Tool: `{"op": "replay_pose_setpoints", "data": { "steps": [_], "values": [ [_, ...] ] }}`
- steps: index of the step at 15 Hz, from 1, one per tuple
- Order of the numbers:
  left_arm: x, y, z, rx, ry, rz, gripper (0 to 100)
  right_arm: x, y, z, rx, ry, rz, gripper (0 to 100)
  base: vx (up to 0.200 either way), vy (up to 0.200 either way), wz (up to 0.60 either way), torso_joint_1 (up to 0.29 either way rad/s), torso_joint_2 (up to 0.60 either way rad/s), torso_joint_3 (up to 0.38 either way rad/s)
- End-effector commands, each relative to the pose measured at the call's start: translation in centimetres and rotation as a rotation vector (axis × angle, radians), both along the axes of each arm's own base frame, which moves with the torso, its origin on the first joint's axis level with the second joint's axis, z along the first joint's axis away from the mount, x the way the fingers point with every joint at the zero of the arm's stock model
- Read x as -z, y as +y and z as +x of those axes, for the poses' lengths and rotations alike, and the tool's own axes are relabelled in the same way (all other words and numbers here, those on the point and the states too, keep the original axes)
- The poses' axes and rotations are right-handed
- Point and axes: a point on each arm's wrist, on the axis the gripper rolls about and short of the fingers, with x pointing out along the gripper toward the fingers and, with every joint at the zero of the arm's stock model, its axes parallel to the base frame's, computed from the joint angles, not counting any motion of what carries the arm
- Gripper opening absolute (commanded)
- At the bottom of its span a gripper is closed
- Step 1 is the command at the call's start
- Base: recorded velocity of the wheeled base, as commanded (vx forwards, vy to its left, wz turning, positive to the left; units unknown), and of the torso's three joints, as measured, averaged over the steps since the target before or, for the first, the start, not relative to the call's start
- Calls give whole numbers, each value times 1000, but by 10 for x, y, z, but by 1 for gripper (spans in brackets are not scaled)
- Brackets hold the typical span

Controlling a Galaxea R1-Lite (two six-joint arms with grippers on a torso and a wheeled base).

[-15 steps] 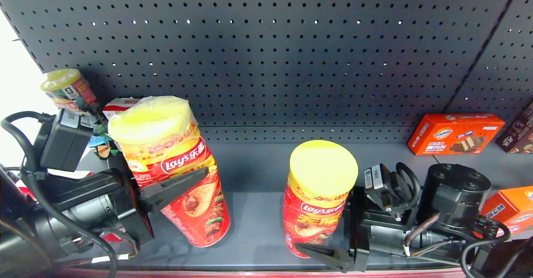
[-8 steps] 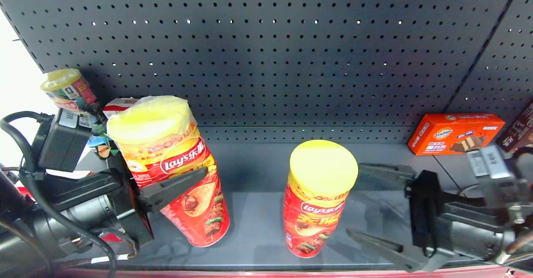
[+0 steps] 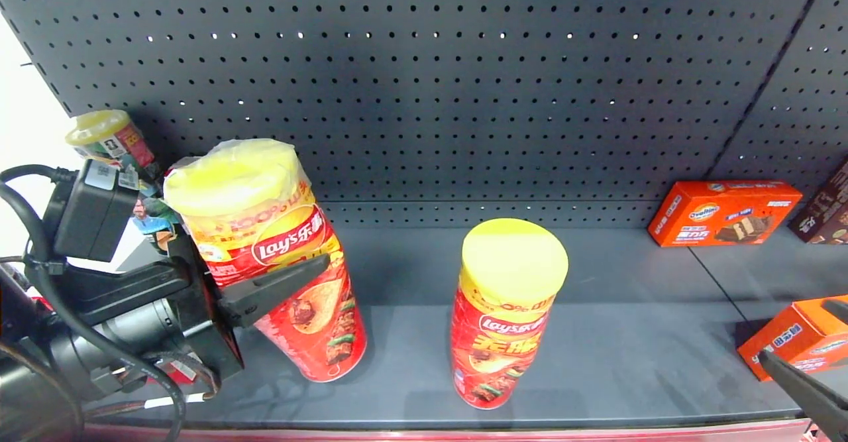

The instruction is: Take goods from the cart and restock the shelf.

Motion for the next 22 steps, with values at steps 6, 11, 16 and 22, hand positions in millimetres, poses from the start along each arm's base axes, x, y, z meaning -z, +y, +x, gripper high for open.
{"op": "replay_pose_setpoints", "data": {
  "steps": [6,11,16,22],
  "values": [
    [2,-2,4,4,5,8,0,77,-28,-80,543,48,59,100,0,0,0,0,0,0],
    [4,-5,11,4,-8,30,0,81,-30,-81,643,85,56,100,0,0,0,0,0,0],
    [4,-5,10,9,-12,31,0,81,-22,-80,302,96,51,100,0,0,0,0,0,0],
    [7,-5,8,15,-3,36,0,82,-21,-81,215,115,56,100,0,0,0,0,0,0]
  ]
}}
